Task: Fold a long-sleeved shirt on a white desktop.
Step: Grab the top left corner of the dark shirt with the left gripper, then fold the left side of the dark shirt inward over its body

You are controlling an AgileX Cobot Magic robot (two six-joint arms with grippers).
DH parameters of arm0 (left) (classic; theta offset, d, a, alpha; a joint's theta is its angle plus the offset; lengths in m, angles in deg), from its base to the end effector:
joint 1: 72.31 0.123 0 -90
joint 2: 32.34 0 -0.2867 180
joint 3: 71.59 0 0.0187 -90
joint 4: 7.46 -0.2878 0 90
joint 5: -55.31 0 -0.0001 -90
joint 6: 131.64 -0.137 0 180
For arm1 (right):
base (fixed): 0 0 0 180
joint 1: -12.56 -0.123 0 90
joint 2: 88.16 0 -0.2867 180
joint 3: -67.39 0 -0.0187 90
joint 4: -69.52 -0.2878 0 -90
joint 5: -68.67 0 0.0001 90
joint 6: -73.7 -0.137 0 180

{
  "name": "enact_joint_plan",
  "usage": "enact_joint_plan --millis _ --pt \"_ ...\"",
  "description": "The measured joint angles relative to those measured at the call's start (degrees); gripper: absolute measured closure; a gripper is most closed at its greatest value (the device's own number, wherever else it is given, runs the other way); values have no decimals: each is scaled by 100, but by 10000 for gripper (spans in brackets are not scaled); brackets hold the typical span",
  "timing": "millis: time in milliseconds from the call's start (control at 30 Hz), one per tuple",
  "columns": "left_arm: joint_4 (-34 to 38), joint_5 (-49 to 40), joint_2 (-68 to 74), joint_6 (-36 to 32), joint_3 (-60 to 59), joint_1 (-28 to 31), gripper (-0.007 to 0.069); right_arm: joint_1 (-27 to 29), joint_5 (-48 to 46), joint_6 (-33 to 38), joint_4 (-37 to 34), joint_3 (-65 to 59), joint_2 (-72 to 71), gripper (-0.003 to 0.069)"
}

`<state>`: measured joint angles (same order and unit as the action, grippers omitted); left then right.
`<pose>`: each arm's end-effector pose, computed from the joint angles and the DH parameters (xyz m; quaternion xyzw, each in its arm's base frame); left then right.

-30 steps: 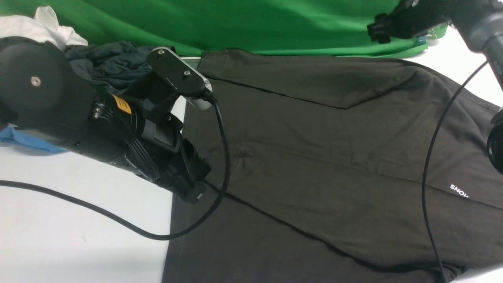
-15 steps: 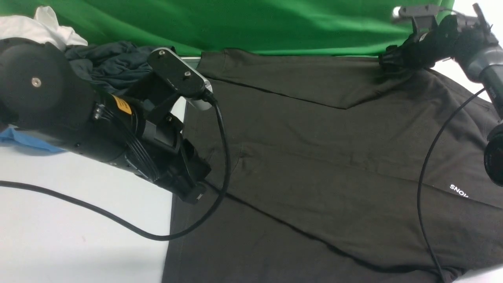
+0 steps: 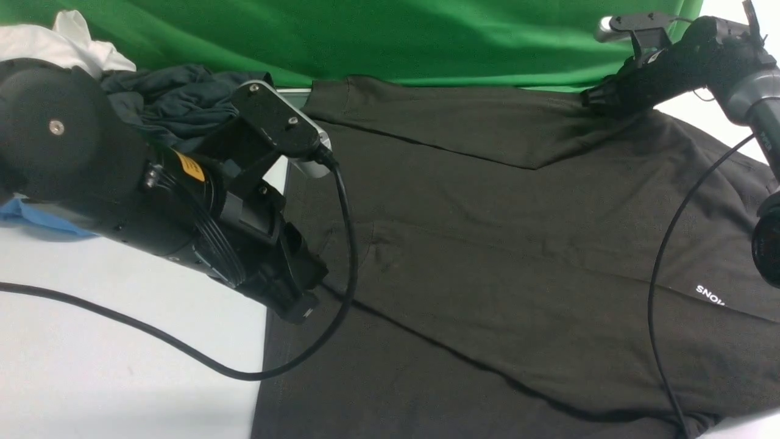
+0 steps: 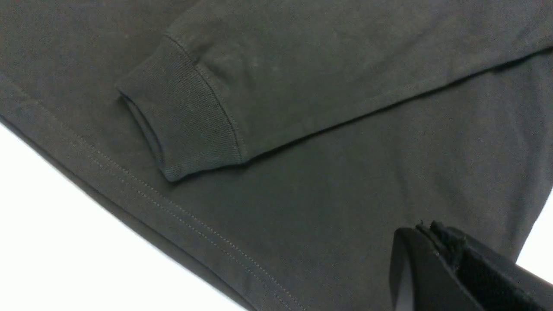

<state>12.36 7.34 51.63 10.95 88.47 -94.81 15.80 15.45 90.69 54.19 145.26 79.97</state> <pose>0.2821 -0.1542 0.2421 0.4072 0.8682 -0.1197 0.2570 0.6505 -0.0078 0.0931 -0.0706 0.9395 0.0700 0.3279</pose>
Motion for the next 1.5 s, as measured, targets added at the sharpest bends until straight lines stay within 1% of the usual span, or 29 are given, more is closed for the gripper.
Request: enact_joint_plan --millis 33,100,367,500,533,633,800,933,967,1000,1033,1067,1100,1133,1167,1200,1233,1267,1300,1333,1367,1400,1433,1467,1500 --pt "-17 0 0 -5 0 0 606 0 -14 0 0 0 -28 575" --pt "-61 0 0 -5 0 0 606 0 -125 6 0 0 -80 593" --pt "-175 0 0 -17 0 0 606 -52 -475 18 16 113 -533 593" --pt "-199 6 0 -22 0 0 606 -122 -1010 30 10 182 -728 593" --pt "-199 6 0 -22 0 0 606 -128 -1266 56 10 182 -733 593" --pt "-257 45 0 -22 0 0 606 -132 -1582 83 17 182 -733 593" --pt "-360 104 -6 -28 0 0 606 -132 -1654 83 32 106 -773 593" --pt "-429 123 -6 -22 0 0 606 -132 -1659 -14 393 -410 -986 593" --pt "-444 123 -6 -22 0 0 606 -125 -1659 -104 663 -714 -1078 593" --pt "-455 123 -6 -22 0 0 606 -125 -1659 -118 729 -780 -1095 592" --pt "-462 123 -6 -22 0 0 606 -114 -1671 -199 919 -989 -1126 581" --pt "-468 123 -6 -22 0 0 606 -107 -1666 -208 940 -1029 -1126 574" --pt "-474 123 -6 -22 0 0 606 -107 -1639 -248 977 -1148 -1126 519" --pt "-474 129 -6 -22 0 0 606 -107 -1638 -249 977 -1155 -1126 508" --pt "-474 151 -6 -22 0 0 606 -113 -1526 -273 909 -1153 -1121 378" --pt "-474 164 -6 -22 0 0 606 -119 -1486 -286 831 -1121 -1121 309" --pt "-474 178 -6 -22 0 0 606 -137 -1377 -292 716 -1020 -1121 224" --pt "-474 177 -6 -22 0 0 606 -143 -1356 -292 668 -1001 -1121 194" --pt "-474 177 -6 -22 0 0 606 -214 -1196 -282 515 -842 -1121 116" --pt "-474 190 -6 -22 0 0 606 -301 -1086 -235 442 -728 -1127 91" --pt "-448 190 -6 -22 0 0 606 -458 -931 -163 384 -621 -1132 92" --pt "-412 190 -6 -22 0 0 606 -564 -815 -61 345 -590 -1132 107" --pt "-403 190 -6 -22 0 0 606 -590 -782 -61 345 -585 -1132 107" --pt "-334 190 -6 -22 0 0 606 -778 -556 64 290 -576 -1125 132" --pt "-319 196 -6 -22 0 0 606 -831 -493 103 276 -576 -1119 138"
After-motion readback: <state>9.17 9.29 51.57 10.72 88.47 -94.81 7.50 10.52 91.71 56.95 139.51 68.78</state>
